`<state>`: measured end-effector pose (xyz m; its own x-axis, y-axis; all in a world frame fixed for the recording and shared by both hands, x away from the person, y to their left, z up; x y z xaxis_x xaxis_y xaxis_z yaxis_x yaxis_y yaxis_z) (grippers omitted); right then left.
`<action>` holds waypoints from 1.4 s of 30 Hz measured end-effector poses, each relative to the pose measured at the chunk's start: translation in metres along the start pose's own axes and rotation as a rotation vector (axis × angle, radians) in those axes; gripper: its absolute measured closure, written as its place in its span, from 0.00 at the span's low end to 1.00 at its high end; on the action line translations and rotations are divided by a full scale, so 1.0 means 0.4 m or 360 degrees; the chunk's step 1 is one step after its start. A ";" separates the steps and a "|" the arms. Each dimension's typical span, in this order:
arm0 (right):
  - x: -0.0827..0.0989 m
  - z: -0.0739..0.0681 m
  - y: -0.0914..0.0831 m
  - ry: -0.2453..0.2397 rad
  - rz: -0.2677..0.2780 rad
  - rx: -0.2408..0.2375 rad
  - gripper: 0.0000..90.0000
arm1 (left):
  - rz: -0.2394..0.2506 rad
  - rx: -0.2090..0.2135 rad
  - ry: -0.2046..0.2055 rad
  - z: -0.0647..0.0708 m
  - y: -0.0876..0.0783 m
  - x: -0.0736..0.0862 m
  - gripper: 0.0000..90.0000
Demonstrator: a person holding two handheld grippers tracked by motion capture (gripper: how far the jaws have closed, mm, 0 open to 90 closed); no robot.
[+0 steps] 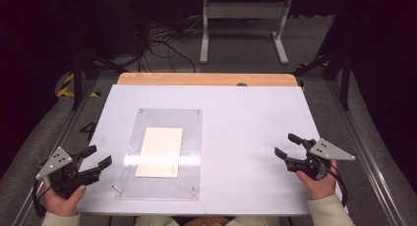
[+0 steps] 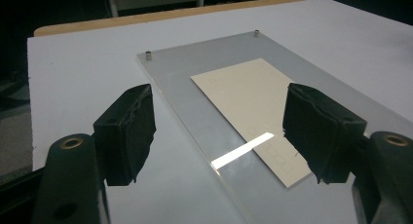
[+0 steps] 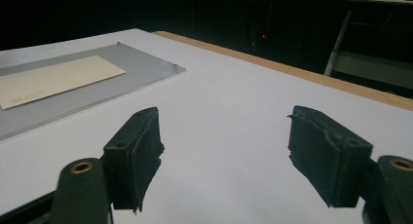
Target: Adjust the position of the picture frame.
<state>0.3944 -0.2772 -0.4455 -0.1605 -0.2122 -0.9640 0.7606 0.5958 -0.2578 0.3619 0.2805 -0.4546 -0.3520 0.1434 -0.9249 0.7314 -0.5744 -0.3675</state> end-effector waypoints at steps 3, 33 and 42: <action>-0.001 -0.003 0.010 -0.0004 -0.0004 -0.0011 0.31 | -0.0022 0.0026 0.0003 0.008 -0.006 0.004 0.34; -0.006 -0.010 0.031 0.0026 0.0006 -0.0062 0.31 | -0.0451 0.0516 0.0189 0.112 0.018 0.097 0.60; -0.006 -0.012 0.032 0.0028 0.0007 -0.0070 0.30 | -0.0613 0.0572 0.0211 0.123 0.017 0.134 0.70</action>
<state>0.4017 -0.2653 -0.4470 -0.1687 -0.1961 -0.9660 0.7331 0.6301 -0.2560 0.3193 0.2445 -0.5019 -0.4615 0.4853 -0.7426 0.3097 -0.6963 -0.6475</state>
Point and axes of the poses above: each handheld gripper's, and its own axes: y roughly forward along the jaws, x roughly out of its underside, z roughly to its right, the point moved 9 cm from there along y, roughly forward along the jaws, and after that the axes turned 1 degree about x, right-handed, at the moved point
